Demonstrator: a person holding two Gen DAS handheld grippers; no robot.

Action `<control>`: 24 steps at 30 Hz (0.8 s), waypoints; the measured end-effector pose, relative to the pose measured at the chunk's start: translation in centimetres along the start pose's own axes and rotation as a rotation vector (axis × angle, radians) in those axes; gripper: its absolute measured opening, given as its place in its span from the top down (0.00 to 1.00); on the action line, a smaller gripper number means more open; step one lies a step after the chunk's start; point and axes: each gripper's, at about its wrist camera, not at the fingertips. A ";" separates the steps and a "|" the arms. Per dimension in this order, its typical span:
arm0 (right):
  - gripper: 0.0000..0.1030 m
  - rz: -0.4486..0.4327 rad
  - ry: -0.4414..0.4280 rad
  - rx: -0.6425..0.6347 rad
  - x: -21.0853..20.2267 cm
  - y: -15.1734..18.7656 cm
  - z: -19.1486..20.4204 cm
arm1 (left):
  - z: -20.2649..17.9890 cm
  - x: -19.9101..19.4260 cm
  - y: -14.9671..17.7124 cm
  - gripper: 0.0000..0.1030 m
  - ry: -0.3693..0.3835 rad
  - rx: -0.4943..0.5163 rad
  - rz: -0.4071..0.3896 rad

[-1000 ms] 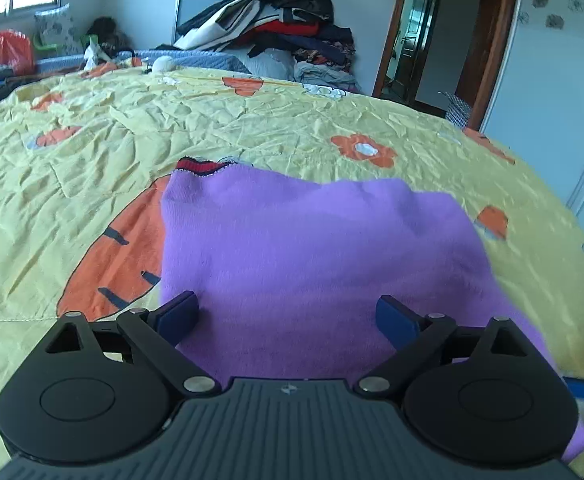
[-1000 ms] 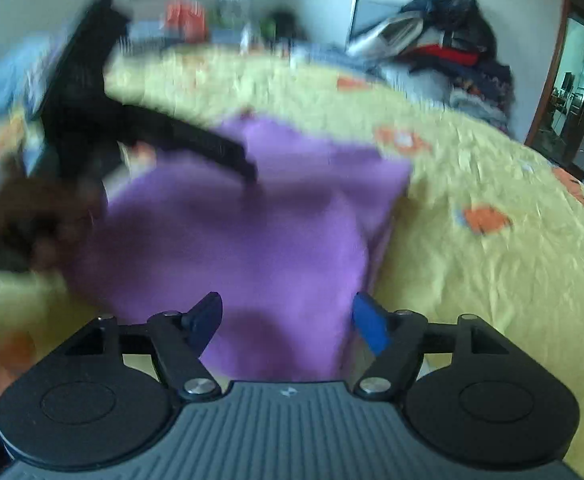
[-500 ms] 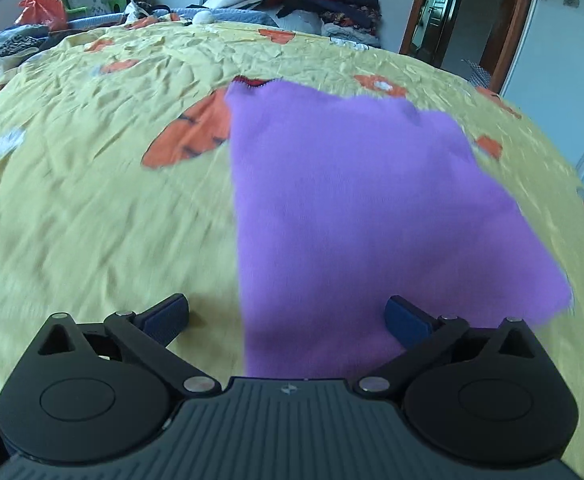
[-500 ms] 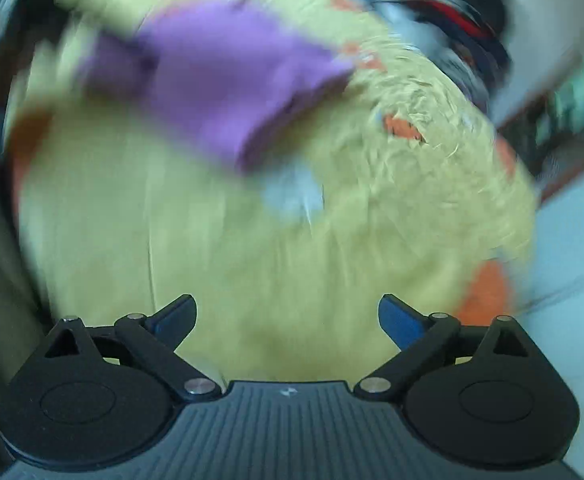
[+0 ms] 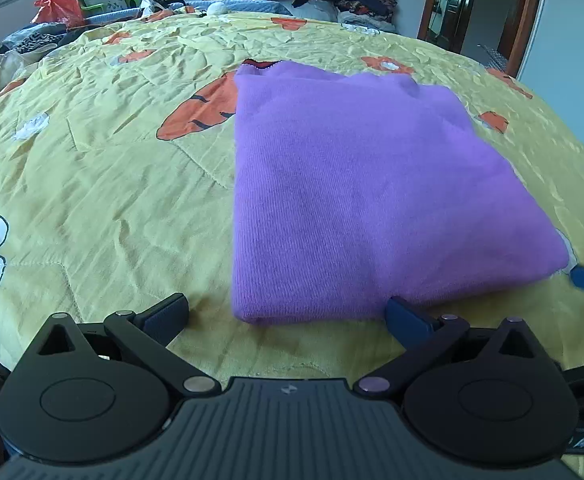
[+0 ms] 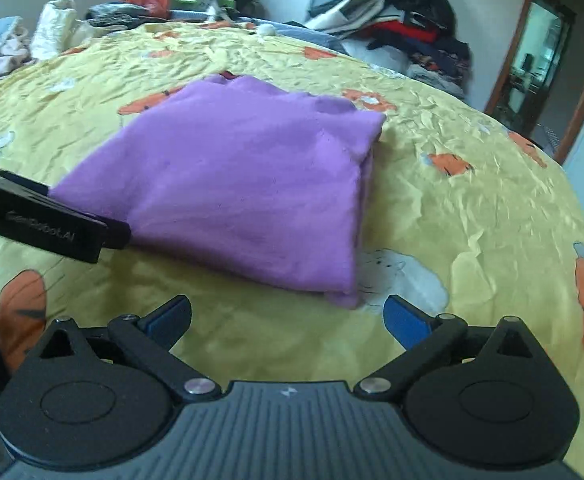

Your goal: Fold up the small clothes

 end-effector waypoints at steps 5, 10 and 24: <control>0.00 0.018 -0.027 0.133 1.4 0.0 -0.6 | -0.2 0.1 0.0 0.00 -0.008 0.001 -0.004; 0.00 -0.002 -0.022 0.161 2.5 -0.6 -0.6 | 0.0 0.1 0.1 0.00 -0.008 -0.017 -0.009; 0.00 -0.022 -0.025 0.165 3.4 -1.2 -0.4 | -0.1 0.2 -0.2 0.00 -0.015 -0.062 -0.042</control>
Point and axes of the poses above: each gripper's, at about its wrist camera, not at the fingertips, and x roughly the way its jaws point, z to its left, y to its underside, and after that the axes turned 13 degrees about x, right-handed
